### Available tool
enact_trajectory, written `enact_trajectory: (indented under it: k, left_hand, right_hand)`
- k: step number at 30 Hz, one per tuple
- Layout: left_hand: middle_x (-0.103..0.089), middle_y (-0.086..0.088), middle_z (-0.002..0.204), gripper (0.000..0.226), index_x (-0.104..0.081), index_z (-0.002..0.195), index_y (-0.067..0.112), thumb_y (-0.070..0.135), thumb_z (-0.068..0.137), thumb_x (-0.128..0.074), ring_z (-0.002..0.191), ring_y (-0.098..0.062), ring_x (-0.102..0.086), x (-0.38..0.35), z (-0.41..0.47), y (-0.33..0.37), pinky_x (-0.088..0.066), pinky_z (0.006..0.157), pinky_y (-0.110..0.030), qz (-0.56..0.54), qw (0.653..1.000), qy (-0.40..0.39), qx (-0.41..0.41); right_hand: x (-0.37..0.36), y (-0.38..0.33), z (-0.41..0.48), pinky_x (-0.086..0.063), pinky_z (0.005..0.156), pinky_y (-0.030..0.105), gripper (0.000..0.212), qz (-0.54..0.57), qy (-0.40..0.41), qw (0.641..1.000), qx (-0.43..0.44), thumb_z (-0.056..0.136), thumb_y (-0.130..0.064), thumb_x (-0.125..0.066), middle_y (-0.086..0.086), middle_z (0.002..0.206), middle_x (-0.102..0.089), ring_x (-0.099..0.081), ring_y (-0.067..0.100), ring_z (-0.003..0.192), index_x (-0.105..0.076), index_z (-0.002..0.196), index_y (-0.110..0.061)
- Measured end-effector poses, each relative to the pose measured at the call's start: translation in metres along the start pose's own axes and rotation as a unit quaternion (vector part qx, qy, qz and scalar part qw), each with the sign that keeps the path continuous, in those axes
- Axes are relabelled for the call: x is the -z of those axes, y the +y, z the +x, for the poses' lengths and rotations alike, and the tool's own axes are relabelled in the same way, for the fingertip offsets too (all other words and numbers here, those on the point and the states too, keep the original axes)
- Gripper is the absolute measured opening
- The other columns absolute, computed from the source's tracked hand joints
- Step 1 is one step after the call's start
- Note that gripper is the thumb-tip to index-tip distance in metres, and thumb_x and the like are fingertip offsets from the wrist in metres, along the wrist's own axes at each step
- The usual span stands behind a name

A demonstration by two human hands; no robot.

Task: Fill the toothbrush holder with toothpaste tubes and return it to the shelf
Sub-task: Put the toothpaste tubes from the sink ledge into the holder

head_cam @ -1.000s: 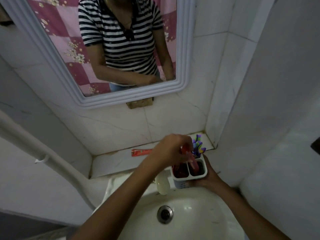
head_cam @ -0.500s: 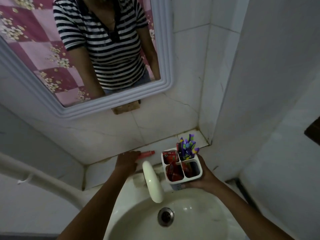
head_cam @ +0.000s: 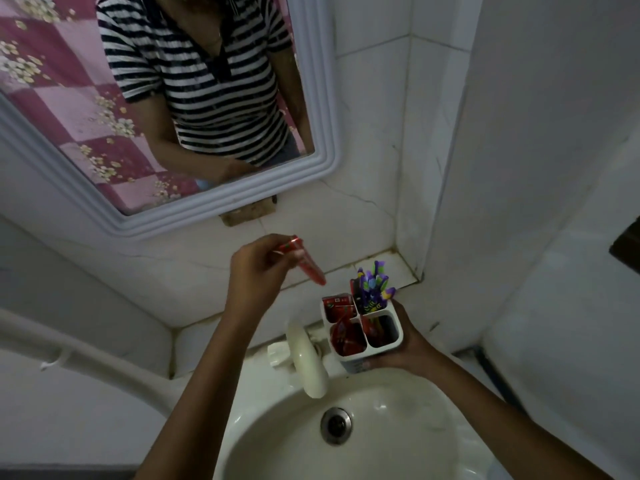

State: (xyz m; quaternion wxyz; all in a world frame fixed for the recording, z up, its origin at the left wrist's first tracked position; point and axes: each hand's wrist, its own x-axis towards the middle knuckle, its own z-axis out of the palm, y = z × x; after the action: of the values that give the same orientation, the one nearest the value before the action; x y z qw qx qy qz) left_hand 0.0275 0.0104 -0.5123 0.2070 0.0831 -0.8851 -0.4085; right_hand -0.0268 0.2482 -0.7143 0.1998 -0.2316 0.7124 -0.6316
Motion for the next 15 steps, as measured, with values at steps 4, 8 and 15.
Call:
enact_trajectory:
  k: [4, 8, 15]
  left_hand:
    - [-0.073, -0.001, 0.077, 0.016, -0.073, 0.098, 0.007, 0.013, 0.084, -0.07, 0.065, -0.002, -0.07, -0.025, -0.008, 0.039, -0.054, 0.062, -0.013, -0.085, 0.991, -0.103, 0.026]
    - [-0.076, 0.001, 0.085, 0.013, -0.074, 0.094, 0.018, 0.024, 0.083, -0.07, 0.072, -0.01, -0.071, -0.062, -0.022, 0.036, -0.059, 0.069, -0.033, 0.024, 0.977, -0.208, 0.034]
    - [-0.065, 0.005, 0.115, 0.038, -0.068, 0.108, 0.03, 0.054, 0.079, -0.064, 0.103, -0.016, -0.06, -0.064, -0.04, 0.022, -0.051, 0.081, -0.034, 0.192, 0.969, -0.144, 0.061]
  right_hand:
    - [-0.001, 0.006, 0.001, -0.051, 0.102, 0.035, 0.12, 0.005, 0.002, 1.0, -0.019, 0.048, 0.002, -0.095, 0.008, 0.144, -0.045, -0.051, 0.016, 0.129, -0.026, 0.145, -0.015]
    - [0.001, 0.008, 0.002, -0.052, 0.091, 0.016, 0.124, 0.008, 0.004, 1.0, -0.025, 0.048, -0.004, -0.095, 0.007, 0.142, -0.043, -0.052, 0.006, 0.124, -0.021, 0.146, -0.015]
    - [0.008, 0.001, 0.005, -0.053, 0.1, 0.041, 0.118, -0.035, -0.014, 0.999, -0.009, 0.042, -0.038, -0.098, 0.011, 0.139, -0.042, -0.053, 0.016, 0.126, -0.024, 0.133, -0.052]
